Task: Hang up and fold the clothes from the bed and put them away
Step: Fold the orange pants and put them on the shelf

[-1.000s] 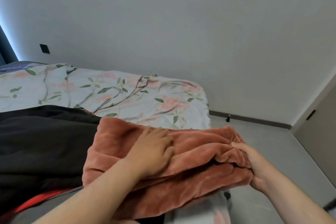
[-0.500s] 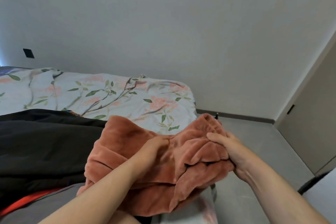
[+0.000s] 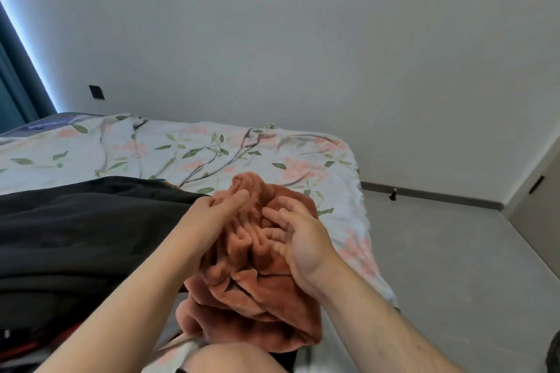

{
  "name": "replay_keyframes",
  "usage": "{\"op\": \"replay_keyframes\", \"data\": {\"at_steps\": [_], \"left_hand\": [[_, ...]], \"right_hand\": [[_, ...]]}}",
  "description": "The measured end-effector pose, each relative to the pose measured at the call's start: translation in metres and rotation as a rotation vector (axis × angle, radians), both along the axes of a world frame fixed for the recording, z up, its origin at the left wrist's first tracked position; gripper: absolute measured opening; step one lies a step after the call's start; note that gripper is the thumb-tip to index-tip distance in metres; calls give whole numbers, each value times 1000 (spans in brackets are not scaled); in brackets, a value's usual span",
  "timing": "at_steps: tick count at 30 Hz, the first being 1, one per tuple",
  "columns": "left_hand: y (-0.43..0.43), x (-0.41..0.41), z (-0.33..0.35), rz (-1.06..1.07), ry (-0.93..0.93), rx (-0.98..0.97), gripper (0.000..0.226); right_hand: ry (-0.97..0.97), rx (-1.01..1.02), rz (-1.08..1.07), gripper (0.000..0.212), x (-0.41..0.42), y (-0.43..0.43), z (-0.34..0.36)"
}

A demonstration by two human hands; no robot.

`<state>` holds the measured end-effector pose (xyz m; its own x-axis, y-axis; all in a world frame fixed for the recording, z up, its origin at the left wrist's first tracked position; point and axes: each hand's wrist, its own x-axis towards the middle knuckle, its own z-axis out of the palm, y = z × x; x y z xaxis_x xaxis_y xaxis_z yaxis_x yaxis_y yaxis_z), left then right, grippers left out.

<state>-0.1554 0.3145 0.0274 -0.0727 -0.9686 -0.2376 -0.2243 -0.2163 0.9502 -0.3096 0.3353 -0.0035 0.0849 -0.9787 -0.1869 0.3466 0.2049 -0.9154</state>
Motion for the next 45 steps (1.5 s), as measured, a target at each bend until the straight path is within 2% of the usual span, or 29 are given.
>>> {"op": "replay_keyframes", "data": {"at_steps": [4,6,9,11,13,15,19,22,25,30,32,38,40,42,43,44,45], "left_hand": [[10,22,-29,28,-256,-6,57],[6,24,-41,20,-338,14,58],[-2,28,-54,79,-388,24,65],[-7,34,-59,95,-405,70,74],[-14,42,-68,99,-263,166,77],[-19,51,-77,66,-98,279,72],[-29,70,-95,17,8,385,82],[-33,77,-104,-21,78,411,84],[-31,76,-109,-55,119,410,79],[-23,70,-112,-48,218,309,70],[-17,65,-106,-49,294,247,57],[3,13,-56,-11,308,9,14],[20,-9,-37,-91,375,-37,27],[38,-32,-19,-163,408,-84,65],[46,-45,-11,-182,419,-94,75],[53,-58,-5,-206,430,-94,68],[60,-71,1,-227,452,-95,46]], "right_hand": [[-240,188,-15,32,9,-1,-15],[-276,227,11,35,4,0,-19],[-205,183,-59,34,-15,-1,-25],[-5,135,-224,27,-32,-2,-34],[307,121,-301,13,-46,1,-48],[457,158,-227,33,-49,3,-63],[320,275,-29,85,-35,-5,-77],[148,382,28,96,-26,-15,-81],[68,411,17,93,-23,-18,-90],[21,322,-32,68,-28,-9,-93],[7,260,-77,64,-35,-4,-83],[1,72,-150,54,-80,30,-28],[11,32,-213,61,-100,51,-8],[28,-9,-270,67,-119,77,11],[43,-31,-298,70,-129,91,20],[60,-53,-328,73,-138,105,29],[75,-79,-362,73,-148,119,37]]}}
